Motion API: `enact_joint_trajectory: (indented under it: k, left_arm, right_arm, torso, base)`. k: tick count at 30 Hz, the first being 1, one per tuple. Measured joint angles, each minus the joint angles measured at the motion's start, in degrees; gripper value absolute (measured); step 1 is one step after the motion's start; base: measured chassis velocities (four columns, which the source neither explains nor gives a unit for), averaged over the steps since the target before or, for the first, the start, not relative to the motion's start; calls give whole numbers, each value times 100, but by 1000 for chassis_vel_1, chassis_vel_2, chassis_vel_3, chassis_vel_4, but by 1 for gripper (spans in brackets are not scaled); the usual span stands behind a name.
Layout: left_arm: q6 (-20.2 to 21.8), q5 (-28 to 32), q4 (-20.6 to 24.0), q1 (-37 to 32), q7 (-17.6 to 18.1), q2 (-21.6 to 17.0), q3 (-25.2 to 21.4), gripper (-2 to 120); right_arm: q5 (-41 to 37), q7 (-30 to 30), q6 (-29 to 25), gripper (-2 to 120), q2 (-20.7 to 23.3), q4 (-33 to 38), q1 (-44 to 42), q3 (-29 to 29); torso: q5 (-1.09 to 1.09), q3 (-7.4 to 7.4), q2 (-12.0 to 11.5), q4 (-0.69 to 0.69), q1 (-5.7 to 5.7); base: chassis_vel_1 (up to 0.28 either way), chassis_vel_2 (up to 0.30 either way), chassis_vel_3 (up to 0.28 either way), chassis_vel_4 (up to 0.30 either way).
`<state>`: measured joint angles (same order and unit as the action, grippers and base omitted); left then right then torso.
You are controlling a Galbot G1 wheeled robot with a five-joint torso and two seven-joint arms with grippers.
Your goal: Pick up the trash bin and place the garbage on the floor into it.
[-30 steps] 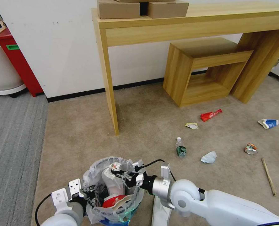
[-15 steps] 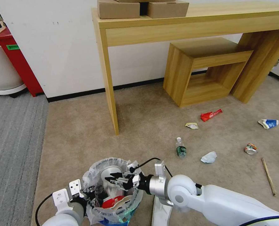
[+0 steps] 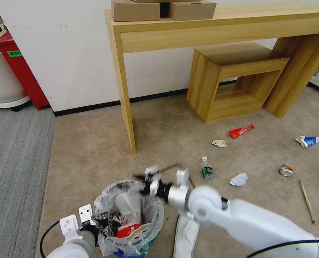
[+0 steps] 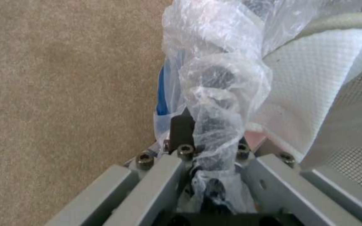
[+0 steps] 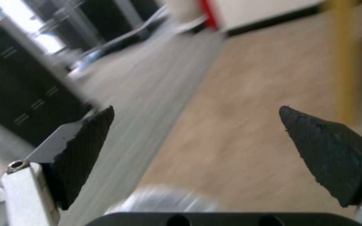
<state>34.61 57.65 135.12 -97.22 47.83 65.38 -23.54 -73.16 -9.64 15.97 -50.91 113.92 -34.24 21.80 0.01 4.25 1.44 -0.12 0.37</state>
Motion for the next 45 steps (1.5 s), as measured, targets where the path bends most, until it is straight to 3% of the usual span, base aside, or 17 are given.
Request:
enact_joint_trajectory:
  k: [3,6,7,10,19,26,34,45]
  left_arm:
    - [0,19,-1,3,-2,-24,8,0]
    - [-1,32,-23,16,-2,-69,42,0]
    - [-1,32,-23,16,-2,-69,42,0]
    - [-1,16,-64,37,0,-86,131,0]
    - [-2,-34,-131,69,13,-91,247,0]
    - [-3,-135,-138,10,30,-24,276,0]
    - [-3,-201,-141,-30,30,38,272,0]
    - [23,-429,-180,-122,20,200,321,0]
  right_arm:
    - [-262,-685,431,100,-2,335,-108,-508]
    - [-1302,-2303,1503,100,42,925,-306,-1321]
    - [-1302,-2303,1503,100,42,925,-306,-1321]
    - [-2291,-3483,2107,100,107,1142,-566,-1802]
    - [-2527,-4148,2485,100,171,1128,-1400,-2098]
    - [-2781,-5181,2617,100,-73,869,-1480,-1593]
    - [-2707,-5494,2657,100,-34,704,-1494,-1240]
    - [-2374,-5810,2644,100,502,553,-1315,-268]
  torso:
    - [-1,0,0,-1,0]
    - [-1,-1,1,-1,0]
    - [-1,-1,1,-1,0]
    - [-1,-1,1,0,0]
    - [0,-1,0,-2,-1]
    - [0,-1,0,0,0]
    - [-1,-1,1,0,0]
    - [0,0,0,0,0]
  base:
    - [0,0,0,0]
    - [0,0,0,0]
    - [0,0,0,0]
    - [0,0,0,0]
    - [0,0,0,0]
    - [0,0,0,0]
    - [0,0,0,0]
    - [0,0,0,0]
